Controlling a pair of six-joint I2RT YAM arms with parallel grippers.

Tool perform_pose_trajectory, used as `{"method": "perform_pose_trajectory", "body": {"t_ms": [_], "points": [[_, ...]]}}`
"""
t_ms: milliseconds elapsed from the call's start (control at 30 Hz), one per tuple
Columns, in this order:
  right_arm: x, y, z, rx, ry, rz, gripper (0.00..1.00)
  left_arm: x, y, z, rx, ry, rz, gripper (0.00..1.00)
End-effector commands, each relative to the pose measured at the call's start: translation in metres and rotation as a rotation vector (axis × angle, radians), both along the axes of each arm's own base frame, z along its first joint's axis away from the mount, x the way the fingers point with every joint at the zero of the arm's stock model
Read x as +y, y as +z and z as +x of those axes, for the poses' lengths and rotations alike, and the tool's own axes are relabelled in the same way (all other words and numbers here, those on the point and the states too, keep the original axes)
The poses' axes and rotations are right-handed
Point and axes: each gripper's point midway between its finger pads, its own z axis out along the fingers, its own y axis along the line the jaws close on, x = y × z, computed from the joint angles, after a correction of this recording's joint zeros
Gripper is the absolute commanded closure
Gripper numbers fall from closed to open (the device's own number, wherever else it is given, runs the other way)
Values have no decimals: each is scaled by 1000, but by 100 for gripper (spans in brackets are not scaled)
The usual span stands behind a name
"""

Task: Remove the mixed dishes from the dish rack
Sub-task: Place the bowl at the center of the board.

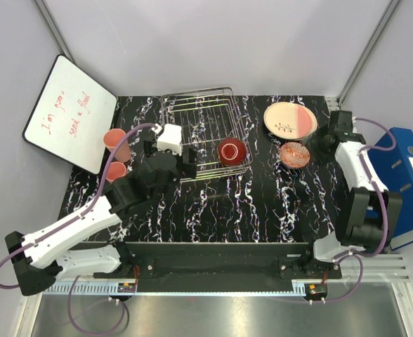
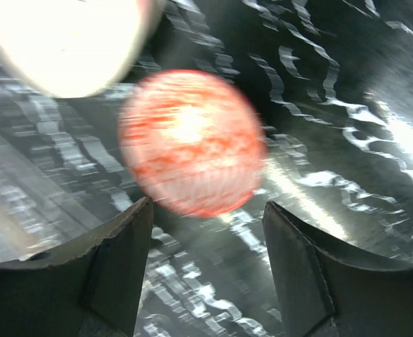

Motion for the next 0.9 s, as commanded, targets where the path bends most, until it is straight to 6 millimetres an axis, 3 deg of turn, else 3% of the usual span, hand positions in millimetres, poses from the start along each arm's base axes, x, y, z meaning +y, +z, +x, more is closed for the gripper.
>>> {"method": "perform_pose_trajectory", "body": {"t_ms": [0, 100, 133, 200, 233, 267, 333, 367, 433, 467, 500, 600, 633, 700, 733, 800, 867], "points": [[15, 107, 16, -253, 25, 27, 28, -11, 36, 13, -57, -2, -35, 1], [43, 163, 9, -386, 109, 28, 28, -25, 37, 31, -33, -36, -57, 1], [53, 175, 8, -424, 144, 37, 28, -32, 45, 39, -30, -48, -78, 1], [90, 193, -2, -480, 257, 58, 28, -47, 30, 62, 38, -89, -87, 1], [106, 203, -3, -527, 317, 79, 29, -55, 42, 70, 35, -116, -119, 1], [120, 197, -8, -524, 363, 87, 28, -68, 25, 85, 95, -177, -126, 1], [151, 200, -21, -546, 459, 111, 29, -83, 31, 100, 117, -251, -190, 1], [157, 188, -26, -526, 484, 123, 29, -93, 34, 109, 122, -347, -247, 1], [167, 184, -34, -534, 522, 149, 30, -106, 21, 127, 164, -410, -318, 1], [169, 172, -37, -518, 536, 153, 29, -108, 26, 137, 157, -468, -375, 1], [170, 170, -40, -521, 544, 153, 29, -114, 5, 149, 223, -475, -421, 1], [170, 160, -43, -510, 563, 143, 29, -127, 10, 165, 251, -592, -518, 1], [171, 159, -44, -507, 568, 137, 30, -132, -5, 170, 283, -606, -512, 1], [171, 157, -46, -507, 578, 135, 30, -142, -5, 170, 301, -681, -509, 1], [173, 157, -45, -510, 584, 143, 30, -146, -21, 171, 350, -693, -505, 1], [175, 154, -44, -502, 585, 155, 30, -152, -22, 170, 369, -754, -499, 1], [178, 151, -44, -502, 600, 171, 30, -155, -42, 171, 431, -779, -494, 1]]}}
